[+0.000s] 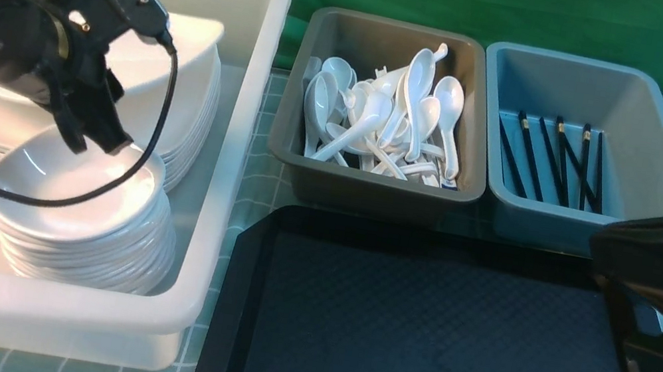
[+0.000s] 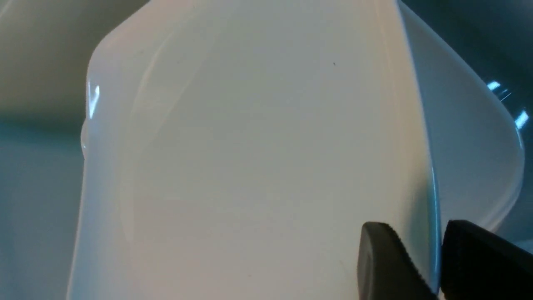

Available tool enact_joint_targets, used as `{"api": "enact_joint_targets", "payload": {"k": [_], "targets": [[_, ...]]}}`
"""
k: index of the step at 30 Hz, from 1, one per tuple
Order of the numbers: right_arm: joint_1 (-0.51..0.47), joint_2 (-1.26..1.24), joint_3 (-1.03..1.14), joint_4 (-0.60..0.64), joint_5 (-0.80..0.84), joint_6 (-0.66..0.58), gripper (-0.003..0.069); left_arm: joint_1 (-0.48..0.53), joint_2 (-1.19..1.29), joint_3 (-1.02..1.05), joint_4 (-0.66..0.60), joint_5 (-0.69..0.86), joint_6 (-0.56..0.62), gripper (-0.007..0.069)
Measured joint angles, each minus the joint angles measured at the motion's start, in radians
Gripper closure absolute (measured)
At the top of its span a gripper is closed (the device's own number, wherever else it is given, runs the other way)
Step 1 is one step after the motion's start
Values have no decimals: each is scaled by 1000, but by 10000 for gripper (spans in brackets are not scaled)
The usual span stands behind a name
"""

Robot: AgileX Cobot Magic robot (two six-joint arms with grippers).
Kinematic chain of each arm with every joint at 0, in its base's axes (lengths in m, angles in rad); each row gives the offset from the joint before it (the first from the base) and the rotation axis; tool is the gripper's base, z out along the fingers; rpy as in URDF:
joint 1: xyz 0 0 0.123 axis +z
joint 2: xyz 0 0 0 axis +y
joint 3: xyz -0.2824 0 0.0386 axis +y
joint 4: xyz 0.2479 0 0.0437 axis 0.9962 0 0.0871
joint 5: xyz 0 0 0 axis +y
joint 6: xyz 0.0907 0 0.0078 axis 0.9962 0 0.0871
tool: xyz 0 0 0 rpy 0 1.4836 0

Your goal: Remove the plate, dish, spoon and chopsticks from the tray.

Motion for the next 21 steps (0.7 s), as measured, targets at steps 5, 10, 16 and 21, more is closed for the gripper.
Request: {"api": "enact_joint_targets", "payload": {"k": [5, 10, 16, 21], "targets": [[0, 0, 1, 8, 9, -3, 638, 0, -1, 0, -71, -15, 0, 269], [0, 0, 1, 11, 31, -4, 635, -5, -32, 0, -177, -53, 0, 192], [0, 0, 1, 12, 50, -4, 631, -52, -147, -1, -225, -84, 37, 237], [0, 0, 1, 12, 89, -4, 624, 72, -173, -2, -188, -17, 45, 547]]}}
